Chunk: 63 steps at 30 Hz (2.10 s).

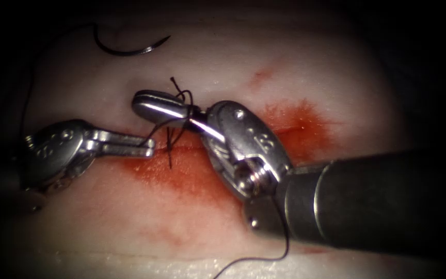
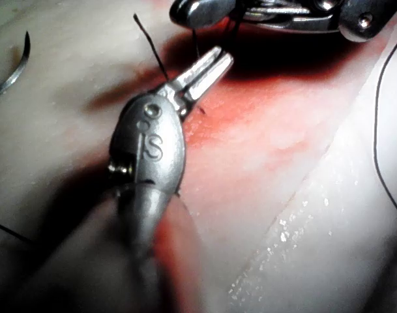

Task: Wound Closure
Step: Wrap suture counter-clockwise one time around right needle holder, then grasp tail of thread with right hand

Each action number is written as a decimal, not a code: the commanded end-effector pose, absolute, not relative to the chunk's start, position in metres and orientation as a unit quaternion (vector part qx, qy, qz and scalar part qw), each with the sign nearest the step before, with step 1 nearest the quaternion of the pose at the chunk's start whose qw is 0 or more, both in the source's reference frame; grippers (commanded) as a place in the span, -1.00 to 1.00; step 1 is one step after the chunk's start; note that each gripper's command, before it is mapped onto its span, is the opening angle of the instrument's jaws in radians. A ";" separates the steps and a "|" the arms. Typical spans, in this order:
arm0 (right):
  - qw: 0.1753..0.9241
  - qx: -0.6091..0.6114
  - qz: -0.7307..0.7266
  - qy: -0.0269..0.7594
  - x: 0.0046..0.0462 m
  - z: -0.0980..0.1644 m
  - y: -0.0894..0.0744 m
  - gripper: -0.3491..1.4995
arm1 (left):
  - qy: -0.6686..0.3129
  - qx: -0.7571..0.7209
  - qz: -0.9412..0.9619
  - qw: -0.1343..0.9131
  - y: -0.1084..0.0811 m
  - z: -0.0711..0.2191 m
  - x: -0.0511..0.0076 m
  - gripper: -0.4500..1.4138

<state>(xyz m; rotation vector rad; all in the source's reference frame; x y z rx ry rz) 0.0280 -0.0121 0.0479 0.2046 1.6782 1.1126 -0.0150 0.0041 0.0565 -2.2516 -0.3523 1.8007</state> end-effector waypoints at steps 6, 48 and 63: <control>0.541 0.068 0.491 0.680 0.0283 0.049 -0.013 -0.78 | -0.119 -0.770 0.616 0.121 0.004 0.057 -0.0161 -1.00; 0.518 -0.018 0.653 0.552 0.0288 0.055 -0.014 -0.57 | -0.134 -0.761 0.622 0.127 0.005 0.059 -0.0184 -1.00; 0.531 -0.005 0.638 0.557 0.0293 0.054 -0.016 -1.00 | -0.135 -0.750 0.629 0.151 0.007 0.058 -0.0160 -1.00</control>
